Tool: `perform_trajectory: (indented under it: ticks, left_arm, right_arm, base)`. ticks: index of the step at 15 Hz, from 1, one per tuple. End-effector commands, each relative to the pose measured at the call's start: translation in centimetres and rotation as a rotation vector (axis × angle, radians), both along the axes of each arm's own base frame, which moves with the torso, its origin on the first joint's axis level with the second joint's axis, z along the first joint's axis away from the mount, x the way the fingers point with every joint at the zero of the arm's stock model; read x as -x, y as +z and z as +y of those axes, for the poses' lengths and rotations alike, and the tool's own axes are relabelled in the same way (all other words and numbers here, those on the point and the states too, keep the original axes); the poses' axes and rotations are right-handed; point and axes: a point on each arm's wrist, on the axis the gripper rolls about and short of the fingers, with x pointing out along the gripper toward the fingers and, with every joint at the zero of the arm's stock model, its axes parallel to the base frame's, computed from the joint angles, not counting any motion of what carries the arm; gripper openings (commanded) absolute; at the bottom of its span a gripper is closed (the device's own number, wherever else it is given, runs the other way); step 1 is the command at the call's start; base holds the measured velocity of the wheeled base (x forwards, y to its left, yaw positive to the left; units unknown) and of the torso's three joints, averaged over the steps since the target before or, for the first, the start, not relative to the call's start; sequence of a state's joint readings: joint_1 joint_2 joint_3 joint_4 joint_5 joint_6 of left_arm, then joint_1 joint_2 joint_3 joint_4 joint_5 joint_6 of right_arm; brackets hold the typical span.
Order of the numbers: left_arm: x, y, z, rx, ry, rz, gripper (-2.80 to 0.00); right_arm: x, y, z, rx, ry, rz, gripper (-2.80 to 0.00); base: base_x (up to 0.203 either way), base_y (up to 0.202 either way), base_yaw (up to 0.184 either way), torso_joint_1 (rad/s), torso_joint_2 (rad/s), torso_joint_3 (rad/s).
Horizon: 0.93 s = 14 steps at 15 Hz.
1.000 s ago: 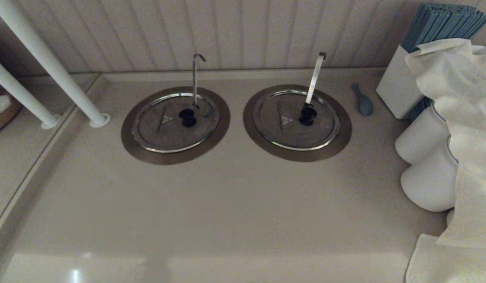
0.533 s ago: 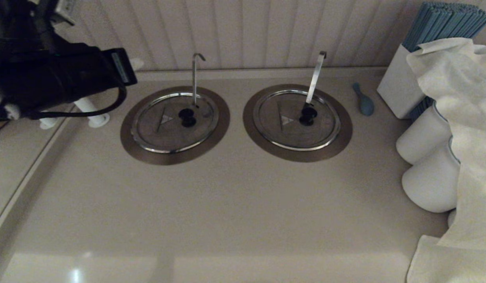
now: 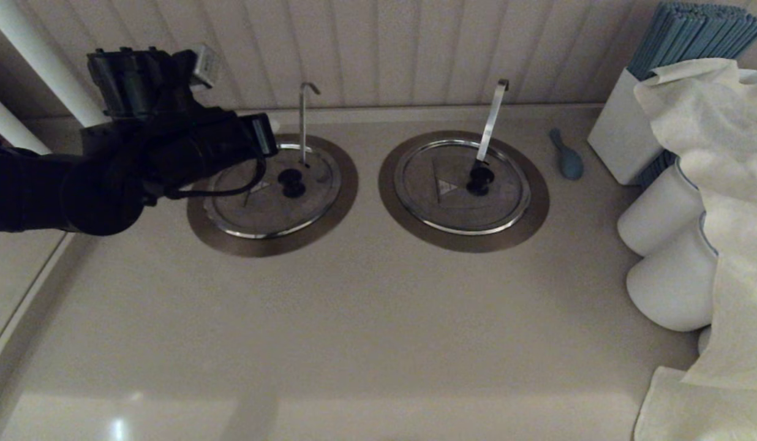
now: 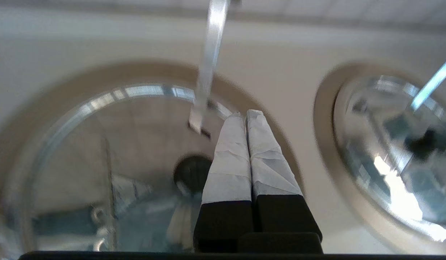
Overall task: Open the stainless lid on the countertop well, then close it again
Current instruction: Open the lid
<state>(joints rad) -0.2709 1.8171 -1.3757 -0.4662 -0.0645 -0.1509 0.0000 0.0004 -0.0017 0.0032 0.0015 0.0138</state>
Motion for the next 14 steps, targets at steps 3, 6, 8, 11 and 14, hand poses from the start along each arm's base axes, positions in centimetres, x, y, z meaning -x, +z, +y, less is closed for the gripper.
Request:
perform_trajectory:
  ticks: [3, 6, 8, 11, 14]
  left_arm:
    - [-1.4, -2.3, -0.3, -0.048, 0.014, 0.049, -2.8]
    - [-2.1, -3.4, -0.4, -0.098, 0.075, 0.065, 0.0]
    - [-1.2, -3.6, 0.0, -0.106, 0.08, 0.08, 0.0]
    - [0.1, -3.0, 1.6, -0.073, 0.114, 0.05, 0.0]
    - [-0.9, -4.6, 1.3, -0.031, 0.123, -0.015, 0.0]
  right_arm:
    - [0.0, 0.0, 0.0, 0.0, 0.0, 0.001, -2.8]
    - [0.0, 0.0, 0.0, 0.0, 0.0, 0.001, -2.8]
    - [0.0, 0.0, 0.0, 0.0, 0.0, 0.001, -2.8]
    - [0.0, 0.0, 0.0, 0.0, 0.0, 0.001, -2.8]
    - [0.0, 0.0, 0.0, 0.0, 0.0, 0.001, -2.8]
  base:
    - [0.0, 0.0, 0.0, 0.0, 0.0, 0.0]
    - [0.0, 0.0, 0.0, 0.0, 0.0, 0.0]
    - [0.0, 0.0, 0.0, 0.0, 0.0, 0.0]
    - [0.0, 0.0, 0.0, 0.0, 0.0, 0.0]
    - [0.0, 0.0, 0.0, 0.0, 0.0, 0.0]
